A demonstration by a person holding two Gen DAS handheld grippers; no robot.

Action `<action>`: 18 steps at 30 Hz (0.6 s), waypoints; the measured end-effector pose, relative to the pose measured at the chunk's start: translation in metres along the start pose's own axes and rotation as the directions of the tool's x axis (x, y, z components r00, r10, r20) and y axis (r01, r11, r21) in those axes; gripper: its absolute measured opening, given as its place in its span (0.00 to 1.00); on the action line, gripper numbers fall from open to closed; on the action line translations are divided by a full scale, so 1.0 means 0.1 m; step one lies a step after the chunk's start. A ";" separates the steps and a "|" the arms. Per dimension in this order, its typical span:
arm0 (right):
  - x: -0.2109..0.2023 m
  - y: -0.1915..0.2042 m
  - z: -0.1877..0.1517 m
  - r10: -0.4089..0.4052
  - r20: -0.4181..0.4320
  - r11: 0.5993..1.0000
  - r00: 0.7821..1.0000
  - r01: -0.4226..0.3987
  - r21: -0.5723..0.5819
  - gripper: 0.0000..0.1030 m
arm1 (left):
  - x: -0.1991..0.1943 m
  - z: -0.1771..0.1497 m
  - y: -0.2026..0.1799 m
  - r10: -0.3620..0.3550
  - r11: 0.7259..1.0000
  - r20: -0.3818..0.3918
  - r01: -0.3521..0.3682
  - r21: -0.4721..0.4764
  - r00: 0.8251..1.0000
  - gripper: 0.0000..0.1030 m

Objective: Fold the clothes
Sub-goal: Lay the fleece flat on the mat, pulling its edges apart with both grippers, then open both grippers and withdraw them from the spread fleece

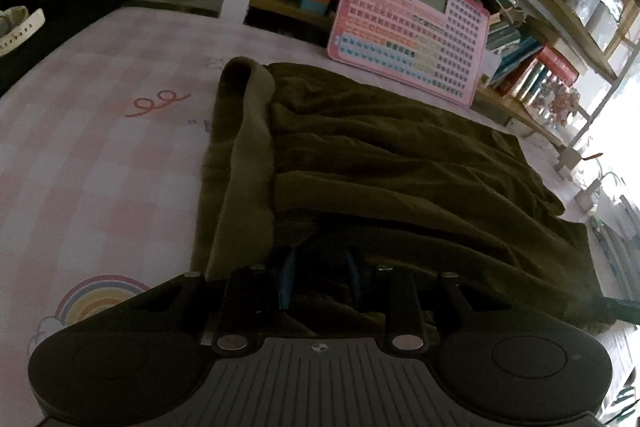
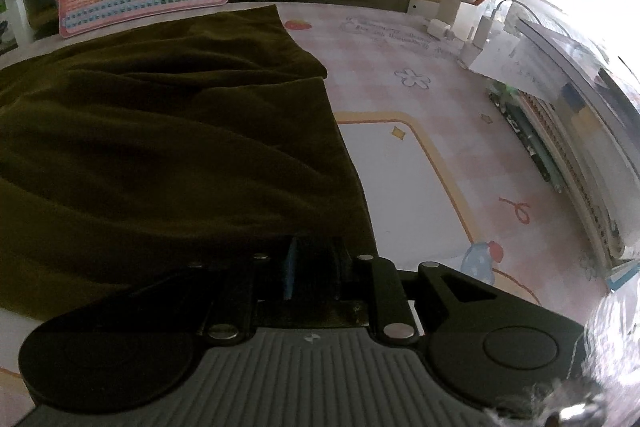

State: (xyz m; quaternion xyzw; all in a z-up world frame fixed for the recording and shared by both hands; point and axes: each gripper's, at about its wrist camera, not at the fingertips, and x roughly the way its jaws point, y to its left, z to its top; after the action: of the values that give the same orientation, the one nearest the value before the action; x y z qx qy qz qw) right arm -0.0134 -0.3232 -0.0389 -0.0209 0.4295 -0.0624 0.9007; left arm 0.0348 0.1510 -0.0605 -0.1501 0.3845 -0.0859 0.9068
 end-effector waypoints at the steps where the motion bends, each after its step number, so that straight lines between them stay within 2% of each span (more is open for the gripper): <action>1: 0.01 0.00 0.00 -0.003 0.003 1.000 1.000 0.003 -0.006 0.16 | 0.00 0.00 -0.01 0.007 1.000 0.001 -0.007 0.003 1.000 0.27; 7: 0.13 -0.05 0.10 -0.083 0.009 0.996 0.997 0.083 -0.022 0.16 | -0.03 -0.04 -0.07 0.030 0.999 -0.002 -0.030 0.022 1.000 0.27; 9: 0.19 -0.09 0.15 -0.114 0.007 0.993 0.993 0.114 -0.025 0.21 | -0.03 -0.05 -0.08 0.036 0.999 -0.004 -0.036 0.029 0.999 0.27; 14: 0.27 -0.25 0.25 -0.099 -0.009 0.995 0.995 0.099 0.000 0.34 | -0.02 -0.04 -0.13 0.058 0.998 -0.008 -0.057 0.029 0.998 0.27; 18: 0.30 -0.33 0.28 -0.086 -0.011 0.996 0.996 0.086 -0.001 0.39 | -0.02 -0.08 -0.22 0.087 0.996 0.004 -0.087 0.034 0.996 0.28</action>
State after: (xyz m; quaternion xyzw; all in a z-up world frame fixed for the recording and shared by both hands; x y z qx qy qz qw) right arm 0.0241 -0.3603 -0.0418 -0.0393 0.4330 -0.1012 0.8949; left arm 0.0266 0.1293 -0.0572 -0.1176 0.3881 -0.0526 0.9125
